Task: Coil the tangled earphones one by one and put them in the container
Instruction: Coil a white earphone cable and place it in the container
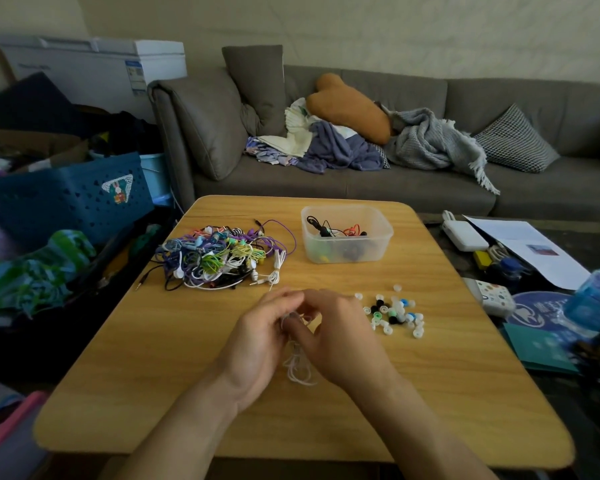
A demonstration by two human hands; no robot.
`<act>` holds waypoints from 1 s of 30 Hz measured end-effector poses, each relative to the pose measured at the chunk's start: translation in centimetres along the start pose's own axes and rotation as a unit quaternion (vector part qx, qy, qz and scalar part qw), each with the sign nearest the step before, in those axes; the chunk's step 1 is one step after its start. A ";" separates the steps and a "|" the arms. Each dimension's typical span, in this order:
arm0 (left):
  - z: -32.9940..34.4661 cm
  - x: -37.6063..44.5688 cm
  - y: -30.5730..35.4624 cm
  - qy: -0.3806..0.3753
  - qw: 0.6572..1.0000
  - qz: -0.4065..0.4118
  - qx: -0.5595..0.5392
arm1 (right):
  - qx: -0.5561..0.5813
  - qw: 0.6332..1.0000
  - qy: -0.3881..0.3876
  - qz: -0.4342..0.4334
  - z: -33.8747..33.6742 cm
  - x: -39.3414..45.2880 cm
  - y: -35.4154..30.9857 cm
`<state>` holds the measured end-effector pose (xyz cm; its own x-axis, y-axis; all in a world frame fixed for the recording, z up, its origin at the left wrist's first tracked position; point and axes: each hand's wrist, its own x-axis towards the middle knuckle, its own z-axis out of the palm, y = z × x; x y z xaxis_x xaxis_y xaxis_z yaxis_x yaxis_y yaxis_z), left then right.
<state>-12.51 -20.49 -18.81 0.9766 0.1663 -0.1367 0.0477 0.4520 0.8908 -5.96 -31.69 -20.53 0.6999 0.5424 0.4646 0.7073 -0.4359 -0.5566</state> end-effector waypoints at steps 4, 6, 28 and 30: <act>-1.4 0.3 -0.5 0.025 0.992 0.010 0.121 | 0.005 0.999 -0.001 -0.044 0.0 0.2 -0.6; -1.5 0.5 -0.6 0.027 0.993 0.009 0.110 | -0.002 0.999 -0.001 -0.039 0.6 0.2 -0.9; -7.6 7.1 3.0 0.216 0.675 0.246 0.661 | -0.076 0.961 0.191 0.184 -6.4 17.0 10.2; -7.8 7.1 3.1 0.209 0.668 0.197 0.687 | -0.149 0.966 0.061 0.201 -5.7 17.6 11.1</act>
<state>-7.05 -11.04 -20.43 0.8397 0.3958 0.3719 0.2332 -0.8812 0.4113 14.77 -31.05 -14.62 0.9175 0.2061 0.3403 0.3609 -0.7913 -0.4935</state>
